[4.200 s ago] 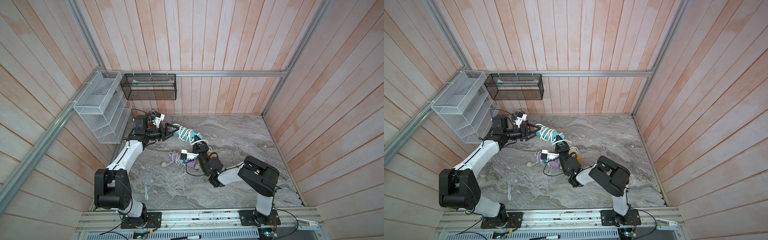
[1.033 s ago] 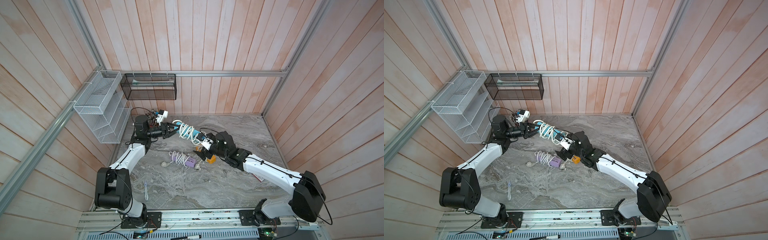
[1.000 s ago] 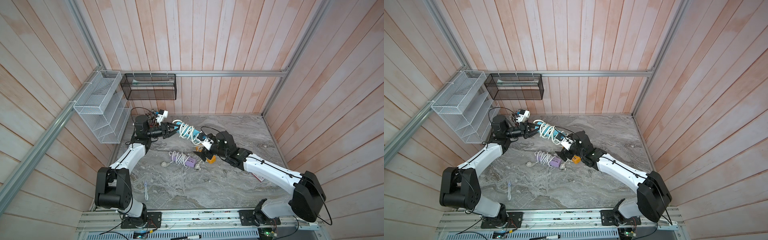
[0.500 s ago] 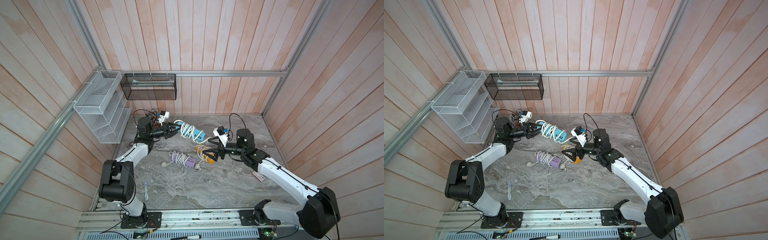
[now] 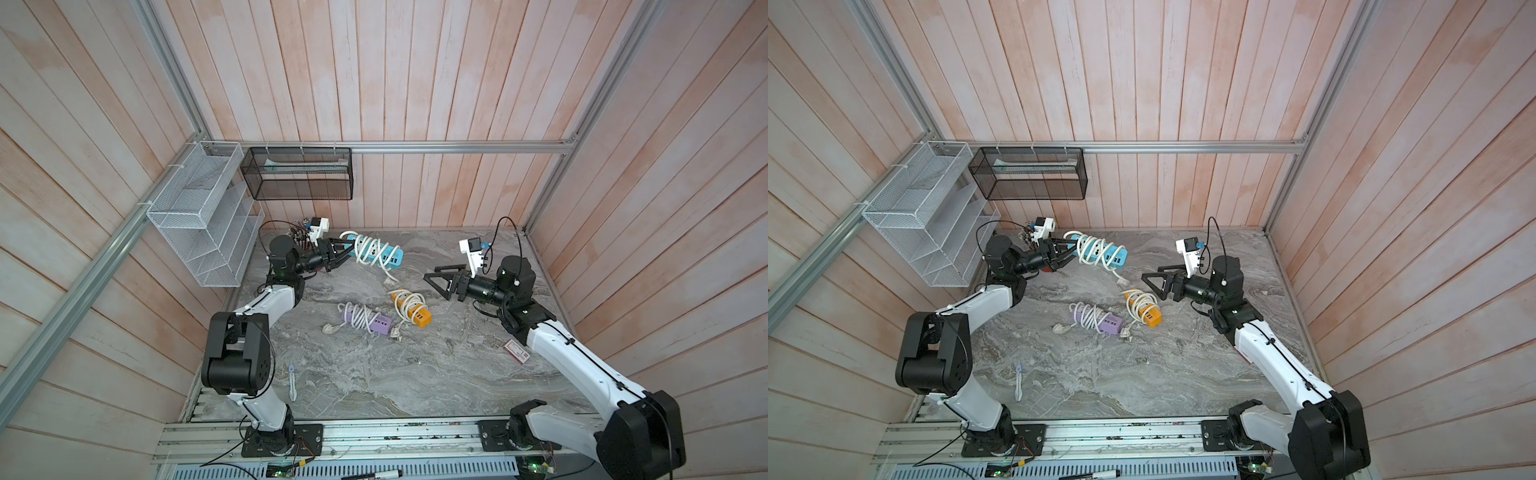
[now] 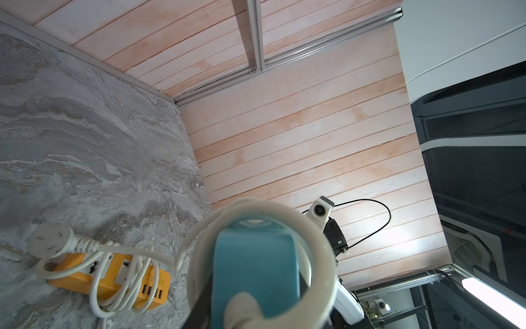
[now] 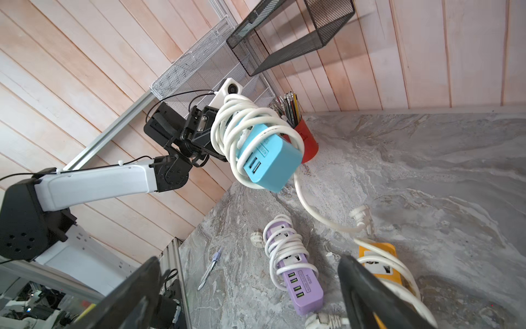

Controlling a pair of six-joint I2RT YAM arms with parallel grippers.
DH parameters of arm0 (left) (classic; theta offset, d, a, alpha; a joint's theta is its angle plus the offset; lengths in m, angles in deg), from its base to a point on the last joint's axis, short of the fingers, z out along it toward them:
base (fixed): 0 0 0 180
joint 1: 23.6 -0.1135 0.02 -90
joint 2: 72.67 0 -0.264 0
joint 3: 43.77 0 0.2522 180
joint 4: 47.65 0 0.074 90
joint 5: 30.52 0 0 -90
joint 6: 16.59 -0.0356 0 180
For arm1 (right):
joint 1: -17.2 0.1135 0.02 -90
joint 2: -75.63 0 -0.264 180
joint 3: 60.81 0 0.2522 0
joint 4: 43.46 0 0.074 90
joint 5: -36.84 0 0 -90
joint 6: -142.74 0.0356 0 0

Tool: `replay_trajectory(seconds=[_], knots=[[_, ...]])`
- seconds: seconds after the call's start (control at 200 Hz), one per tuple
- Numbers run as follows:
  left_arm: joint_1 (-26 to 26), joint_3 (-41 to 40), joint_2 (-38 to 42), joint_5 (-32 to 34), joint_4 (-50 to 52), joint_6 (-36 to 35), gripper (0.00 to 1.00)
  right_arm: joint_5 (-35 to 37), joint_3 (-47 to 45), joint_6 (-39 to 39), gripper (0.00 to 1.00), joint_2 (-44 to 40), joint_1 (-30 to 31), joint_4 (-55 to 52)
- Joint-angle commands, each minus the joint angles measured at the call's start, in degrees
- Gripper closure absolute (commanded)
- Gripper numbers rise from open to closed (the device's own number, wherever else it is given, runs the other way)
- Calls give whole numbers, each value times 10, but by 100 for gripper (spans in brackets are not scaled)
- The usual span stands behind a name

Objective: Unwrap the cord wrapped around the power strip
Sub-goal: Unwrap the power cord from the power strip.

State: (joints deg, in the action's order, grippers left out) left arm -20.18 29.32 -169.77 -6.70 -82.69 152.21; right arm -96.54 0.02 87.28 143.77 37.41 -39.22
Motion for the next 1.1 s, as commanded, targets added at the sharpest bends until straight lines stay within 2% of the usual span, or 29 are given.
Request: replay_trajectory(seconds=[0.0, 0.045, 0.07, 0.145, 0.205, 0.275, 0.34, 0.48, 0.705, 1.095], knots=[[-2, 26, 7, 25, -70, 35, 100, -12, -25, 123, 3, 39, -5, 107], [-2, 32, 12, 28, -58, 31, 100, 0, -21, 107, 5, 47, -3, 85], [-2, 36, 15, 29, -45, 25, 100, 38, -9, 69, 6, 45, 3, 35], [-2, 51, 29, 32, 3, 0, 100, 199, 23, -64, 6, 27, 40, -89], [-3, 62, 42, 36, 46, -23, 100, 331, 27, -151, 7, 17, 83, -119], [-3, 68, 55, 44, 73, -33, 100, 431, 13, -215, 8, 16, 114, -97], [-3, 72, 64, 52, 89, -31, 100, 455, -13, -252, 9, 15, 122, -55], [-3, 70, 91, 67, 142, -34, 100, 528, -106, -358, 10, -7, 157, 127], [-3, 61, 127, 82, 163, -13, 100, 475, -88, -502, 11, 25, 194, 171], [-3, 25, 156, 106, 137, 26, 100, 394, -16, -520, 12, 89, 210, 197]])
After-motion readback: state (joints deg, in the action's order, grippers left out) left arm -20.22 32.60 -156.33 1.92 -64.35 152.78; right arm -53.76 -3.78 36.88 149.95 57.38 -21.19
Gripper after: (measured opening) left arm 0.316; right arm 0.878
